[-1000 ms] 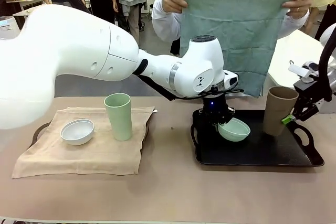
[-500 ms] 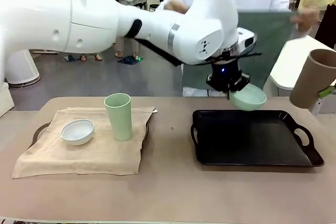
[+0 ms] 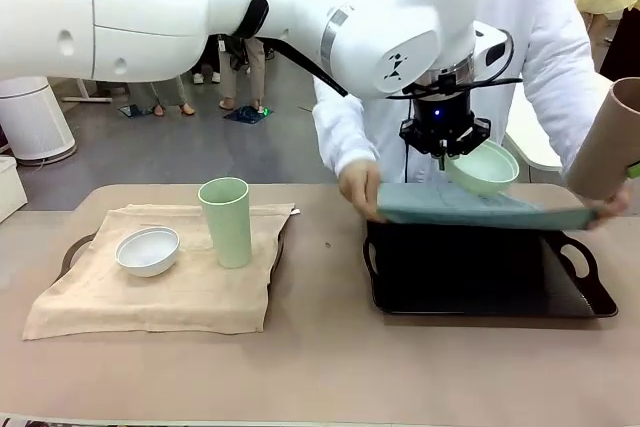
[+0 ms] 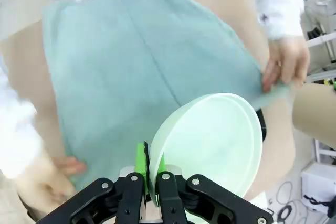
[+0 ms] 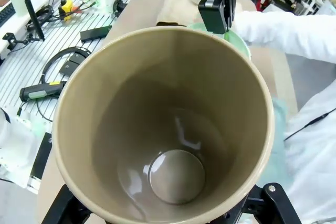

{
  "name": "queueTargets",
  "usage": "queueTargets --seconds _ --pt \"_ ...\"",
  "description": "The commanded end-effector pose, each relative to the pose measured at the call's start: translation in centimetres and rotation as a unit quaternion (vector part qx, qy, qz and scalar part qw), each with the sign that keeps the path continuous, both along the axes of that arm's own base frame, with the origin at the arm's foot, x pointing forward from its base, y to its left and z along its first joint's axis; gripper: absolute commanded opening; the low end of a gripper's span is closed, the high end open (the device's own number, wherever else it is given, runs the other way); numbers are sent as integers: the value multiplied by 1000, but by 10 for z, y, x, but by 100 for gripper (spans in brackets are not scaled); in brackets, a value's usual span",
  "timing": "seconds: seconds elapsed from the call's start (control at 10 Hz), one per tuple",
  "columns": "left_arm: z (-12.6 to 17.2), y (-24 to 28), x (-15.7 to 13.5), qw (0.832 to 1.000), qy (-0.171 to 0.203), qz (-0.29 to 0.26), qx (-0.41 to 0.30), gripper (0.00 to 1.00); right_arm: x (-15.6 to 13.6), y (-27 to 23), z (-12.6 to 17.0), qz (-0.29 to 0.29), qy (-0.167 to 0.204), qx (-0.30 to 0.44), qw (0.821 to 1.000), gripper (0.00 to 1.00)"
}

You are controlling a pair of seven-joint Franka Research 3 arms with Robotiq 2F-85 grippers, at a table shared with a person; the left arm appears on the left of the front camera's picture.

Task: Set up a tray with a mat and arrange the tableware.
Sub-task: Pick up the Picnic Bowl and Reusable plastic cup from the Handle tray in front of the human's position and hold them in the air, then place the Picnic Bowl and Reusable plastic cup back onto the Handle tray in front of the human's position.

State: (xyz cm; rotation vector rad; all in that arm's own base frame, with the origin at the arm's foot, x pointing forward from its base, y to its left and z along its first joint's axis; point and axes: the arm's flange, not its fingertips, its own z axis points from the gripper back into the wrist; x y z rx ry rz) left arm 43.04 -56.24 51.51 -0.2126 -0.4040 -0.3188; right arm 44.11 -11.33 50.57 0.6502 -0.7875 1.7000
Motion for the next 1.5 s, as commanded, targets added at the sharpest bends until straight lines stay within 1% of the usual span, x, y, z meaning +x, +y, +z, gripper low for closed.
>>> queueTargets --seconds 0.0,1.4 --pt "-2 1 3 1000 8 -7 -8 0 4 0 -2 -1 1 -1 1000 0" --pt "-2 1 3 1000 8 -7 -8 0 4 0 -2 -1 1 -1 1000 0"
